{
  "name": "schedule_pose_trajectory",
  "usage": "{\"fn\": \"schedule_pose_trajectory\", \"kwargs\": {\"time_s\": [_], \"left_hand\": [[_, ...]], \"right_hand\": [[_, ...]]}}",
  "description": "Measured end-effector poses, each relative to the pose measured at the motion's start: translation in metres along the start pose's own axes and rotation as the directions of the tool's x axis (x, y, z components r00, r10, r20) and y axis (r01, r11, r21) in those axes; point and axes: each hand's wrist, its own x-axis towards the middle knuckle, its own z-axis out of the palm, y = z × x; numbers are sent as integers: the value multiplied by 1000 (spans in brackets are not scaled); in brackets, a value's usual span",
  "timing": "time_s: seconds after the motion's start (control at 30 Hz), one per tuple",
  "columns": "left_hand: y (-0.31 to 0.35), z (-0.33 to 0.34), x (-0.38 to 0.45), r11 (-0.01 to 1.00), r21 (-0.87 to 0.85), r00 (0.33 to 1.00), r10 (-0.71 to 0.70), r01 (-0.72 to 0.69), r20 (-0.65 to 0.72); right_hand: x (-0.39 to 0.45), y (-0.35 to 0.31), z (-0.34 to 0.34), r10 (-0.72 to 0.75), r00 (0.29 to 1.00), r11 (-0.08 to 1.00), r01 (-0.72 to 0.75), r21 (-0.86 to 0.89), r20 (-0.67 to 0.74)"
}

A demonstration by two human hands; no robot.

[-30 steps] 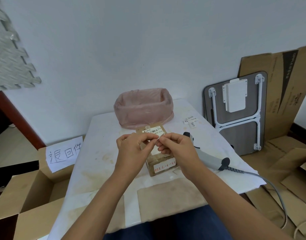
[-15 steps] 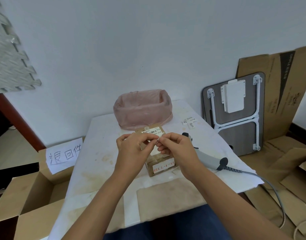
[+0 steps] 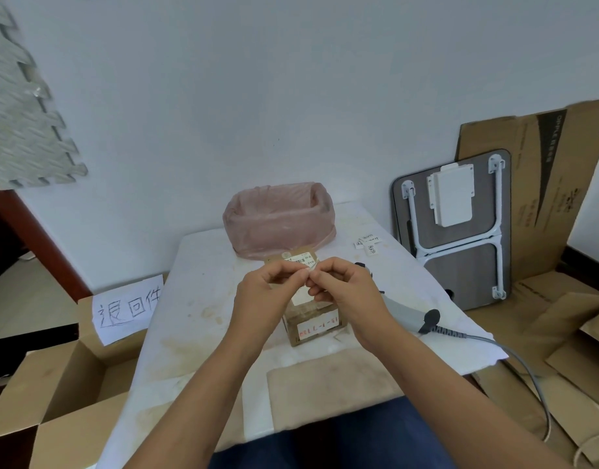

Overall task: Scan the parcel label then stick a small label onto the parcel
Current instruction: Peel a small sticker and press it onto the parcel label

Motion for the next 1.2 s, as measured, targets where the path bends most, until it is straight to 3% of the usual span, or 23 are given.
{"fn": "schedule_pose_trajectory", "kwargs": {"time_s": [0.1, 0.33, 0.6, 0.8, 1.0, 1.2], "left_hand": [[3, -3, -3, 977, -180, 993, -107, 114, 51], [5, -11, -2, 873, -394, 957, -280, 287, 76], [-11, -29, 23, 771, -510, 912, -403, 382, 74], [-31, -55, 62, 766, -515, 894, -447, 385, 4], [-42, -76, 115, 802, -466, 899, -436, 373, -32], [-51, -84, 160, 819, -440, 898, -435, 368, -60]], "right_hand": [[-3, -2, 3, 7, 1000, 1000, -7, -1, -7], [-4, -6, 7, 99, 993, 990, -93, 102, -59], [20, 2, 3, 200, 966, 972, -173, 162, -165], [82, 1, 7, 180, 966, 981, -162, 107, -185], [173, -1, 24, 0, 975, 961, -61, -271, -222], [244, 10, 29, -161, 976, 708, 12, -706, -145]]}}
